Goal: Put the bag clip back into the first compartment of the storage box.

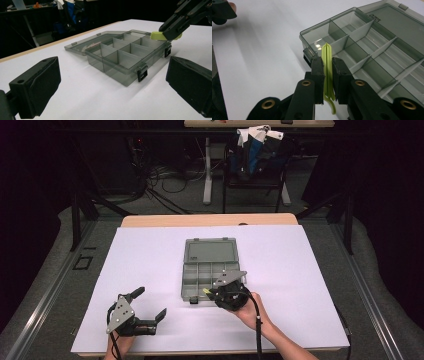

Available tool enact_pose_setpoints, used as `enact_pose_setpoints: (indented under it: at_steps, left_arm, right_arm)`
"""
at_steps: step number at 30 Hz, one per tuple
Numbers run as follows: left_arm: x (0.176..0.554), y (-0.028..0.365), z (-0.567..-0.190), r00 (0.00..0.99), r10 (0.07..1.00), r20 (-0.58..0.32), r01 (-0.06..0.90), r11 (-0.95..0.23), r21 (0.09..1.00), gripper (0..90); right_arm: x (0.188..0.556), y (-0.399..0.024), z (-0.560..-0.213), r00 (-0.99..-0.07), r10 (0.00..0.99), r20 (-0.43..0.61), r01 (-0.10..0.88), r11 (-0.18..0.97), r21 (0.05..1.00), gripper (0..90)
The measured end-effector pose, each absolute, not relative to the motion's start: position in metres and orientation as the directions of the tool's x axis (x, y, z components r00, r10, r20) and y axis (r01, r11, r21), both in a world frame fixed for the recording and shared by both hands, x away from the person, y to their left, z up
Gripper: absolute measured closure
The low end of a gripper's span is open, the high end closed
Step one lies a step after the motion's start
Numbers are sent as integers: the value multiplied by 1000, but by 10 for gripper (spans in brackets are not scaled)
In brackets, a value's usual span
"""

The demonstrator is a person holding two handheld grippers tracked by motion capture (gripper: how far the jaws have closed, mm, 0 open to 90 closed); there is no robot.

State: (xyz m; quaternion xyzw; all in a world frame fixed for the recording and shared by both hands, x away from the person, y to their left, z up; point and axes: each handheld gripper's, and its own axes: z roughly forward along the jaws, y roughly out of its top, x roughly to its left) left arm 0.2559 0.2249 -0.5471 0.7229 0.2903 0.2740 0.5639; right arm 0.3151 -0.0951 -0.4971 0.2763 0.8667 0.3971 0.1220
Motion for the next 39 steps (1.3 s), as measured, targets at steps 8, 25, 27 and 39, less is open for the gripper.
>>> enact_pose_setpoints:
  at_steps: [8, 25, 27, 39]
  left_arm:
    - [256, 224, -547, 683, 727, 70, 110, -197, 974, 0]
    - [256, 224, -547, 683, 726, 75, 107, -201, 974, 0]
    - [256, 225, -547, 683, 726, 75, 107, -202, 973, 0]
    - [256, 225, -547, 682, 728, 73, 109, -199, 974, 0]
  right_arm:
    - [321, -93, -495, -817, 577, 6, 378, 528, 761, 810]
    - [335, -89, -488, -814, 581, -9, 367, 527, 767, 810]
    - [338, -87, -487, -816, 579, -13, 365, 531, 765, 810]
    - [347, -81, -488, -814, 580, -24, 365, 544, 756, 809]
